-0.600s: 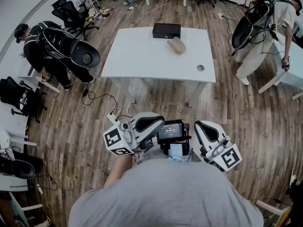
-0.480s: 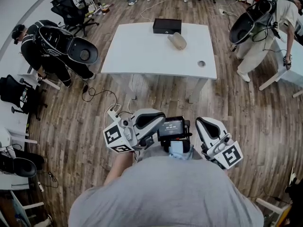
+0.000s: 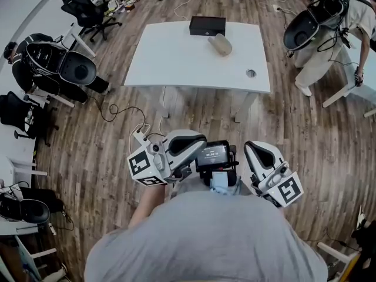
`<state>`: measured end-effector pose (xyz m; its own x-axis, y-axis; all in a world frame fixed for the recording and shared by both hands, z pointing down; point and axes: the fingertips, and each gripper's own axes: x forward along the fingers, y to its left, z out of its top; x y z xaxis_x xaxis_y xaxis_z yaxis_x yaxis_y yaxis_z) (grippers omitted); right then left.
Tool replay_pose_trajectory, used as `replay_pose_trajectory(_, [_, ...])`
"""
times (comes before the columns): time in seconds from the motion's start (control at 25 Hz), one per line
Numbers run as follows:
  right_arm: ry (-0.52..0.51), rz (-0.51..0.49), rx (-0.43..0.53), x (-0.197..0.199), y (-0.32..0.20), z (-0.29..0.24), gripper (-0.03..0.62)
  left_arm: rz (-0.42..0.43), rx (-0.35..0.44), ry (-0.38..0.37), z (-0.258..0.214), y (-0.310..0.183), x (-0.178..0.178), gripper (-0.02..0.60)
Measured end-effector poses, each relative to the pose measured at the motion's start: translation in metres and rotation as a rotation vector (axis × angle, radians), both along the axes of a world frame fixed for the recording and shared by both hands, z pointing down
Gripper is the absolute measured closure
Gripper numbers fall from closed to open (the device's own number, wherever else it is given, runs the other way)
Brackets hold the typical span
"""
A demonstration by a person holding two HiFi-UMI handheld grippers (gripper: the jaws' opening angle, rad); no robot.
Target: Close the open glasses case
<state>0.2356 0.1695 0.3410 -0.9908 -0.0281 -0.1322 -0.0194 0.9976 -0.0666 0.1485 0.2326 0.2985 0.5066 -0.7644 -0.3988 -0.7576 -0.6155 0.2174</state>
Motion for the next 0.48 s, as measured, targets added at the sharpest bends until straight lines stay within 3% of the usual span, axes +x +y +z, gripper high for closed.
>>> replay_pose_trajectory(0.48, [-0.001,-0.007,0.009,-0.0001,0.0023,0.0009,0.562,0.005,0.006,-0.005,0.0010,0.0015,0.0012,0.557])
